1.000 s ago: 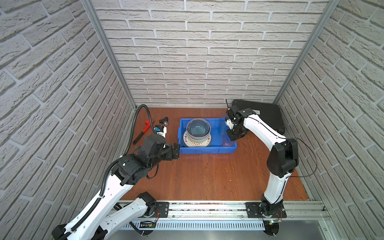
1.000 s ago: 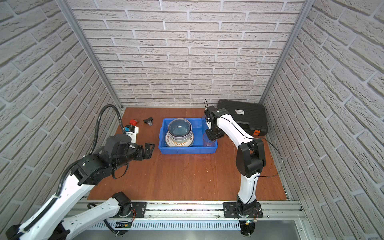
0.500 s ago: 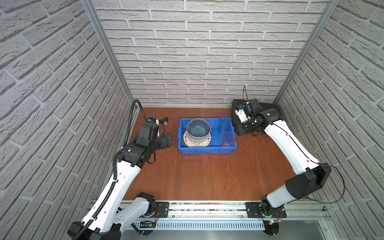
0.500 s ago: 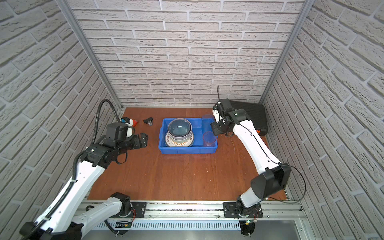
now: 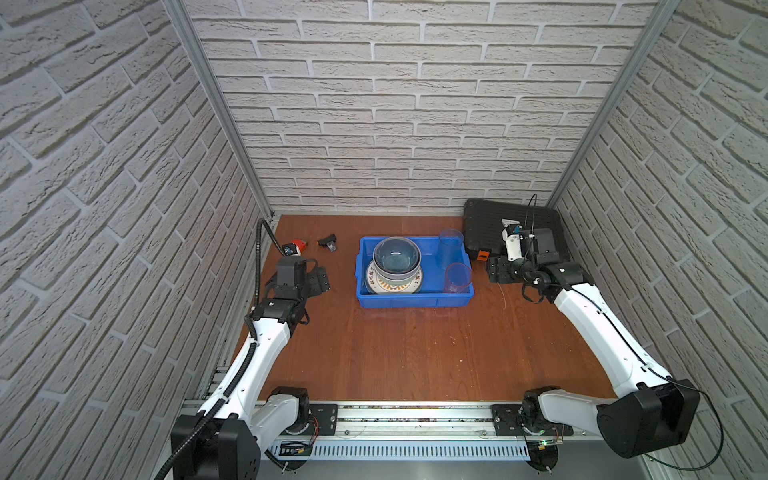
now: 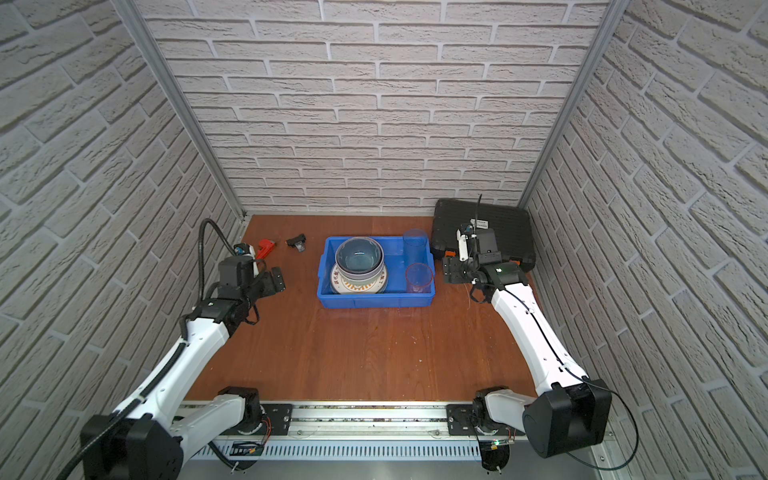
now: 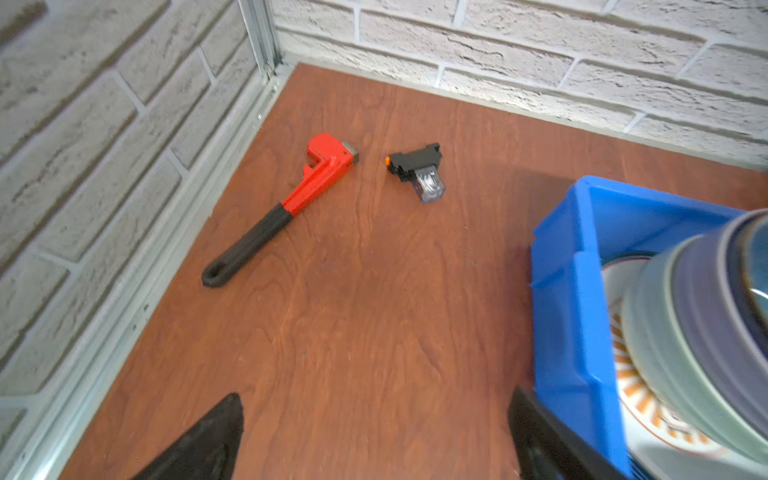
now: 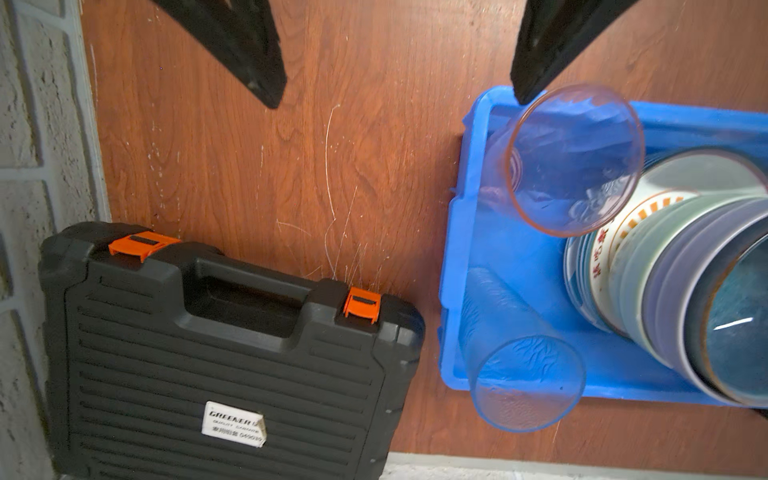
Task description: Place the mixed dishes into the plastic bin
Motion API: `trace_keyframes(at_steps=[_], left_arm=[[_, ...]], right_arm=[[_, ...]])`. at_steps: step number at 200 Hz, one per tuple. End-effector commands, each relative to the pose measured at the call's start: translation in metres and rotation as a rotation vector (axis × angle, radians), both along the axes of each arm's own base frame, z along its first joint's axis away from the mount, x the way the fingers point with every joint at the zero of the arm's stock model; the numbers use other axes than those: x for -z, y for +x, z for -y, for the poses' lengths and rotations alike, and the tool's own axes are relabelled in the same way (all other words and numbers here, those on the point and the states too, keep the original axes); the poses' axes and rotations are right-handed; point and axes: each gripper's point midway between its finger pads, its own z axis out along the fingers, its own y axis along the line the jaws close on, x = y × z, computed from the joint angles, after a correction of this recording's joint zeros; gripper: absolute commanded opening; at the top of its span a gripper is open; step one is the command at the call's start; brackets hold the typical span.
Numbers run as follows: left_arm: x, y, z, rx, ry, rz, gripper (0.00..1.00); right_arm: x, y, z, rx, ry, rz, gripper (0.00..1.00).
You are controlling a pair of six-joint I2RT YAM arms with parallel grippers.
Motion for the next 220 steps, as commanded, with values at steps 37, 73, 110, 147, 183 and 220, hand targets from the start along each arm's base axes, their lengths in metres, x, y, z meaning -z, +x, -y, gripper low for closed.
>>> trace_keyframes(at_steps=[37, 73, 110, 147, 183, 220], left_arm=[[0.017, 0.036, -0.031, -0.067, 0.162, 0.147, 0.98], [0.038, 0.046, -0.04, -0.076, 0.212, 0.18, 0.98], [0.065, 0.057, -0.037, -0.018, 0.272, 0.166, 0.98], [0.075, 0.057, -0.041, -0.043, 0.285, 0.204, 0.98], [0.077, 0.059, -0.044, -0.033, 0.251, 0.203, 0.98], [0.079, 0.059, -0.047, -0.035, 0.218, 0.201, 0.98]], right_arm=[[0.031, 0.03, 0.038, 0.124, -0.049, 0.196, 0.91], [0.061, 0.041, 0.045, 0.147, -0.061, 0.269, 0.92], [0.08, 0.046, 0.046, 0.145, -0.051, 0.34, 0.92], [0.101, 0.041, 0.036, 0.101, -0.01, 0.402, 0.94], [0.113, 0.035, 0.023, 0.019, 0.003, 0.515, 1.0], [0.115, 0.035, 0.029, 0.058, -0.004, 0.479, 1.0]])
